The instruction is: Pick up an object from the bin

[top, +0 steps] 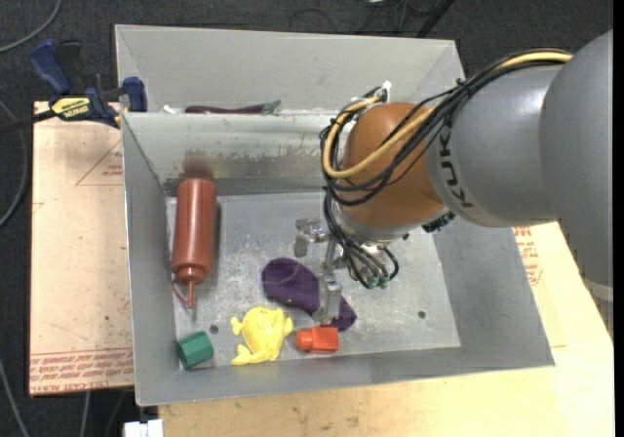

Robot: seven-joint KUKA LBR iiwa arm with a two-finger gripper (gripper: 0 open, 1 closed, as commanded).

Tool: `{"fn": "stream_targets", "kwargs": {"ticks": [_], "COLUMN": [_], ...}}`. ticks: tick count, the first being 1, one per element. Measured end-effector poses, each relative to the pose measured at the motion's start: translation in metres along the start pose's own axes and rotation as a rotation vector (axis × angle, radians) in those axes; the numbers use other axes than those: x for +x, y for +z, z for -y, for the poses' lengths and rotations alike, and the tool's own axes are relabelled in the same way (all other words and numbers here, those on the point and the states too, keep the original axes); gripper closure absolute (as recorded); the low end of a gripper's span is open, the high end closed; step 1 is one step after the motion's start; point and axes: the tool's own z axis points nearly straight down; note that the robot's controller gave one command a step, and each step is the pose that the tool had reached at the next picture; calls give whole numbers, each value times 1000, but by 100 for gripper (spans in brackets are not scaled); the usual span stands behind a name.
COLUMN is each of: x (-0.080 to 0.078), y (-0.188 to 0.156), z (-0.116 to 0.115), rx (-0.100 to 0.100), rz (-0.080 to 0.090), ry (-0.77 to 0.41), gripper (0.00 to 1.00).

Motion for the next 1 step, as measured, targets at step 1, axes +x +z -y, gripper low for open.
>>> {"fn": "stream_targets", "kwargs": {"ticks": [1], "x": [11], "y": [43], "z": [-13], "rx": [0], "rz": [5], "ry": [-30], "gripper": [100]}}
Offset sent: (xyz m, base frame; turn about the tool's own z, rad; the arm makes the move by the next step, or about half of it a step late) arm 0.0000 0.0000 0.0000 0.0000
